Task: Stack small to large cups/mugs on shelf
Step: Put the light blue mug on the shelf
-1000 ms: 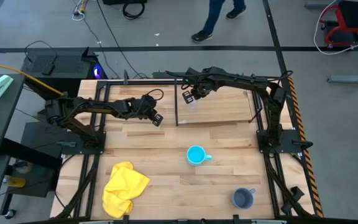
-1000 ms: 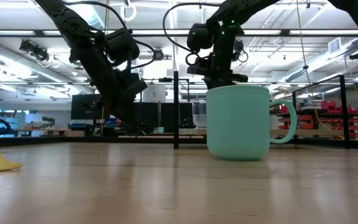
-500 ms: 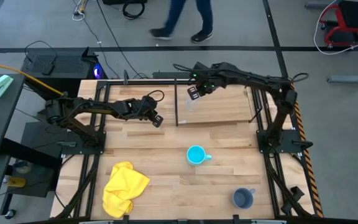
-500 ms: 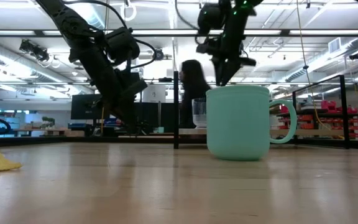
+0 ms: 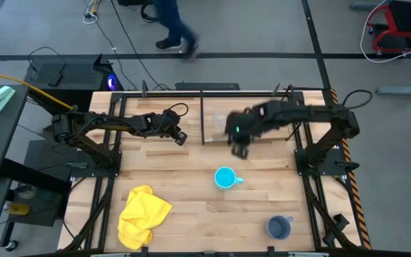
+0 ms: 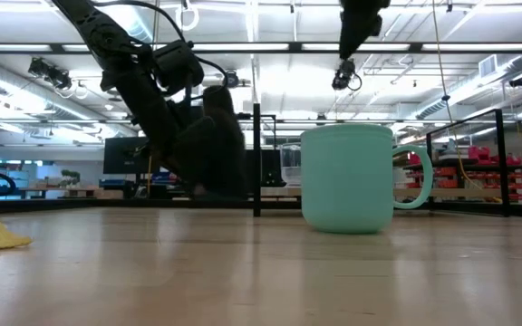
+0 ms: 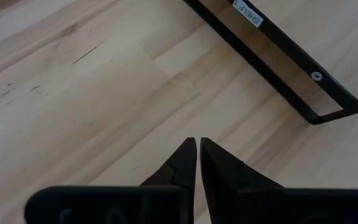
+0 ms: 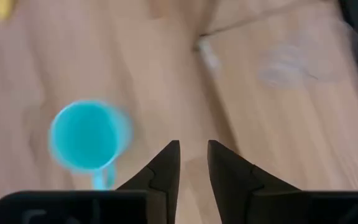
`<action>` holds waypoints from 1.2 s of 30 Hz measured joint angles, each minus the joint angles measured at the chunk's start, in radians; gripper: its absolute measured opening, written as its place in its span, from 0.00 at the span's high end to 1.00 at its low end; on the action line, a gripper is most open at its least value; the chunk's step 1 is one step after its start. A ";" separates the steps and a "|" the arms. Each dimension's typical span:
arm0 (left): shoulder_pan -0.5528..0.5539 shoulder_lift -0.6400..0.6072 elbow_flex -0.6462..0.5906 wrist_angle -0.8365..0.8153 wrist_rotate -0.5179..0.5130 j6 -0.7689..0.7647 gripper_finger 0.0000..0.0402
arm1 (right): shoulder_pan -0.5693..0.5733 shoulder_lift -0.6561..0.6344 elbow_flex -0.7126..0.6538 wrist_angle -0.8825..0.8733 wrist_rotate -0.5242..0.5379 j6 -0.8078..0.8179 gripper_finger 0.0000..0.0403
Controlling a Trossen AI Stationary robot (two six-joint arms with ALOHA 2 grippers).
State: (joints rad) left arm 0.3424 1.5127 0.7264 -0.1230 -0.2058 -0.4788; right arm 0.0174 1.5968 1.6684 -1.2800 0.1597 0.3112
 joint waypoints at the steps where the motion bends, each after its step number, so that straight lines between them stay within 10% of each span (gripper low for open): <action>1: 0.000 0.000 0.000 0.000 0.000 -0.007 0.92 | 0.029 0.007 0.000 0.005 0.000 -0.020 0.78; 18: -0.027 0.000 0.000 0.053 -0.003 -0.045 0.96 | 0.119 0.023 -0.317 0.278 -0.076 -0.176 0.78; 36: -0.028 0.000 0.000 0.072 -0.003 -0.042 0.95 | 0.170 0.088 -0.328 0.398 -0.101 -0.155 0.78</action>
State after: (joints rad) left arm 0.3145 1.5131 0.7261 -0.0513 -0.2089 -0.5206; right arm 0.1872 1.6846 1.3406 -0.8819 0.0590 0.1566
